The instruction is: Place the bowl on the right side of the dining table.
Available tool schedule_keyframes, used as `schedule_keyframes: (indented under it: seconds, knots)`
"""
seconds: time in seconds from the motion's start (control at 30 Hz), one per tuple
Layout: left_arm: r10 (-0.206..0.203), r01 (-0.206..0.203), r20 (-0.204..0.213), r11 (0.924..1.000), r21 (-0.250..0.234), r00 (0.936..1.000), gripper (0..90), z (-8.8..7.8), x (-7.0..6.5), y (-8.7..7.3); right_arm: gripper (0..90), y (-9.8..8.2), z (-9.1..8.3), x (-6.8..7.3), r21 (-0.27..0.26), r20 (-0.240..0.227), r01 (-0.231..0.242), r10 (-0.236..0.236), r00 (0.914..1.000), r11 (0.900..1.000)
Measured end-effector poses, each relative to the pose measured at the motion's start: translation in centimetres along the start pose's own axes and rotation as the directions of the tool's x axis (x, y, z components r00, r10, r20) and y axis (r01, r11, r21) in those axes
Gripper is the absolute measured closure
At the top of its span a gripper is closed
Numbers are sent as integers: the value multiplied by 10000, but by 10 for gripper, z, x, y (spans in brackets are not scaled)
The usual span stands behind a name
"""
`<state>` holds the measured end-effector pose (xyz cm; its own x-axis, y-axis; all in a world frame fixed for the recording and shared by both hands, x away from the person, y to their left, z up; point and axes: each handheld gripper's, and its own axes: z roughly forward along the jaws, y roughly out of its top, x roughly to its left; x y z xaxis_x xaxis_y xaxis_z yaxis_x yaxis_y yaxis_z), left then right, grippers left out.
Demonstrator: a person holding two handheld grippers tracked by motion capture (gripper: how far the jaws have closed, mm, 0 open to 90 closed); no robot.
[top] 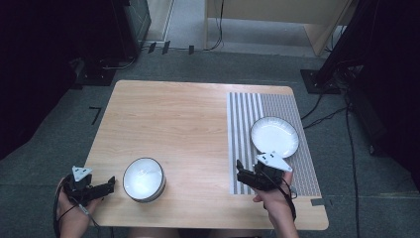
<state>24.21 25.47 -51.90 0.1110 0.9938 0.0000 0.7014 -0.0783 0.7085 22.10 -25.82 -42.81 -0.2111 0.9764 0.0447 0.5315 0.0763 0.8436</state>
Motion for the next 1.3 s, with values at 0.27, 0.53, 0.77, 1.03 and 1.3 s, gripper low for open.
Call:
schedule_keyframes:
  seconds: [0.27,0.53,0.77,1.03,1.3]
  knots:
    - [-1,1,3,10000,-9,10000,0,0,0,0,112,3,3,14,22,-237,133,-132,9996,9999]
    - [-1,1,2,10000,-6,10000,0,0,0,0,112,4,7,24,47,-415,273,-271,9988,9996]
    - [2,-2,3,10000,-5,10000,0,0,0,0,112,6,8,34,3,-602,367,-366,9975,9993]
    - [6,-6,-1,10000,0,10000,0,0,0,0,112,10,10,47,-65,-837,484,-487,9953,9988]
    - [-2,2,3,10000,-8,10000,0,0,0,0,112,13,13,63,-116,-1146,591,-601,9916,9982]
